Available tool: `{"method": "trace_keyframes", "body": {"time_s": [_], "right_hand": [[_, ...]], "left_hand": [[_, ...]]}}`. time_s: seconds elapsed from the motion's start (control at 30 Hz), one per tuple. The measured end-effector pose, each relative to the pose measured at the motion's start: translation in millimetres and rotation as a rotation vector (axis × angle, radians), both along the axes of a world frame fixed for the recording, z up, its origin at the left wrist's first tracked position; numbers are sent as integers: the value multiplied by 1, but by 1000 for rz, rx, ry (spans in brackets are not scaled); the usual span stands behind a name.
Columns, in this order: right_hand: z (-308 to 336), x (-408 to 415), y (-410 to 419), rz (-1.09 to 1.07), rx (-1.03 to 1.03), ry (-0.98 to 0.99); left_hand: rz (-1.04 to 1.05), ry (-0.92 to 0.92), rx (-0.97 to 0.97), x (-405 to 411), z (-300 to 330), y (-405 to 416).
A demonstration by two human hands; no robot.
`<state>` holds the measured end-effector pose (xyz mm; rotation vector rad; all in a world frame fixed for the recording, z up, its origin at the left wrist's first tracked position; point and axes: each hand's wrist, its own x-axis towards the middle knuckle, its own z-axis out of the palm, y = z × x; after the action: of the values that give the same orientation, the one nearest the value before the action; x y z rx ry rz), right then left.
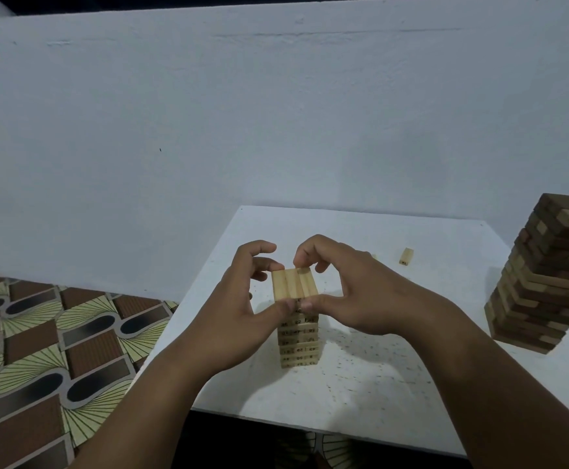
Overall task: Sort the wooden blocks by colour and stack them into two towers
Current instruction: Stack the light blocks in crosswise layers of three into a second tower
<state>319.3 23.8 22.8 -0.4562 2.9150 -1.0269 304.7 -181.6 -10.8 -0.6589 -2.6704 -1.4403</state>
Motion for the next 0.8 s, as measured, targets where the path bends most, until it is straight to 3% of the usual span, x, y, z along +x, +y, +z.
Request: {"method": "trace_keyframes", "body": {"time_s": [0.3,0.67,0.8], "right_hand": [[3,9,11,-48,-13,50],[8,32,73,-413,-141,266],[-6,36,104,-579,-153,212]], "left_hand": [[1,19,-16,5,13,-2],[-125,346,-224,12,76,87],[-202,140,-58,8,60,148]]}}
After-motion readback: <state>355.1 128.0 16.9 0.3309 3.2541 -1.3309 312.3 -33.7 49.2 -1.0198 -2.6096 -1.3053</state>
